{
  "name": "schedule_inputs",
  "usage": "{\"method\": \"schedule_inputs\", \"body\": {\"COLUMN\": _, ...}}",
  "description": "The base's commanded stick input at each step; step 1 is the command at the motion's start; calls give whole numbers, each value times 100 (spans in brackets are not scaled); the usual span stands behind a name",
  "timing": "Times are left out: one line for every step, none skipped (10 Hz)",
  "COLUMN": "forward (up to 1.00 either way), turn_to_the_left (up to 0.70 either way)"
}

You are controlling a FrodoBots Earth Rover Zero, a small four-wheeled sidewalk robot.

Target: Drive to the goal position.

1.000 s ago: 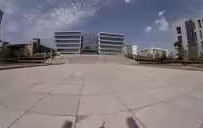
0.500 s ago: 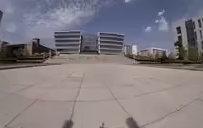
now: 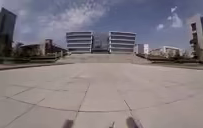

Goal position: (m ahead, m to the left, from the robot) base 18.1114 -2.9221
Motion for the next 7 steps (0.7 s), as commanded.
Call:
{"method": "schedule_inputs", "body": {"forward": 70, "turn_to_the_left": 0}}
{"method": "schedule_inputs", "body": {"forward": 70, "turn_to_the_left": 0}}
{"method": "schedule_inputs", "body": {"forward": 70, "turn_to_the_left": 0}}
{"method": "schedule_inputs", "body": {"forward": 70, "turn_to_the_left": 0}}
{"method": "schedule_inputs", "body": {"forward": 70, "turn_to_the_left": 0}}
{"method": "schedule_inputs", "body": {"forward": 70, "turn_to_the_left": 0}}
{"method": "schedule_inputs", "body": {"forward": 70, "turn_to_the_left": 0}}
